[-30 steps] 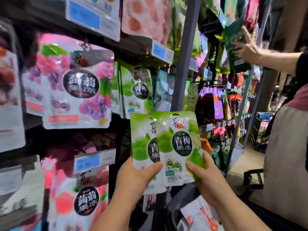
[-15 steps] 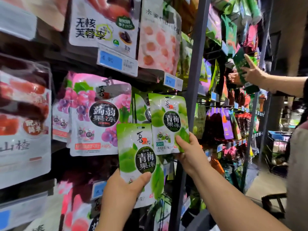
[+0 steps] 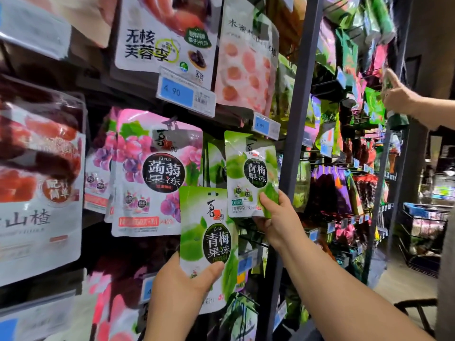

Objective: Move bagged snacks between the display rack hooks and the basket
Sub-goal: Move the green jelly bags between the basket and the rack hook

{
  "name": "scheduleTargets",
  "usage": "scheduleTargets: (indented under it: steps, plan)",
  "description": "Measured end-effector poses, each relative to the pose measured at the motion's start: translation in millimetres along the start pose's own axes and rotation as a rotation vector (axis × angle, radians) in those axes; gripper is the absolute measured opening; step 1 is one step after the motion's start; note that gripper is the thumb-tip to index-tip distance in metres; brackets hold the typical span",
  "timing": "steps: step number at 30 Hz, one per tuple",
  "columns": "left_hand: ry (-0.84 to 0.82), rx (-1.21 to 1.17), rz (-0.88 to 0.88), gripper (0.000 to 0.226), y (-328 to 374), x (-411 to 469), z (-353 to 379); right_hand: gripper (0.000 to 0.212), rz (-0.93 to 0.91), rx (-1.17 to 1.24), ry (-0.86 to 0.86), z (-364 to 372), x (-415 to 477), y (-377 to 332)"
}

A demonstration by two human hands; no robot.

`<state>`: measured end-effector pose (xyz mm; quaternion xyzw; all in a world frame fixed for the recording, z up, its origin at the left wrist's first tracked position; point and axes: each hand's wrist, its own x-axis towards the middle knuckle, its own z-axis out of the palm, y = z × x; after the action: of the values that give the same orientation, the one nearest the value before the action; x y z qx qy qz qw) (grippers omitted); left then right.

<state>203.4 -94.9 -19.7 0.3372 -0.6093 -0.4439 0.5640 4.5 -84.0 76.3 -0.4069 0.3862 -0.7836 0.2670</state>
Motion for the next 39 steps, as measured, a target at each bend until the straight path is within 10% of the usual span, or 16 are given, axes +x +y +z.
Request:
scheduleTargets:
  steps: [24,31,39]
  plan:
    - [-0.056,0.03,0.007,0.029,-9.7,1.4,-8.5,0.016,0.064,-0.277,0.059,-5.2,31.1,20.5]
    - [-0.095,0.094,0.056,0.027,4.6,-6.3,-9.7,0.072,-0.001,-0.587,0.151,-15.7,1.3,23.7]
    - [-0.133,-0.036,0.064,0.019,13.7,-10.3,17.3,0.05,0.147,-0.466,-0.123,-29.4,-67.5,35.5]
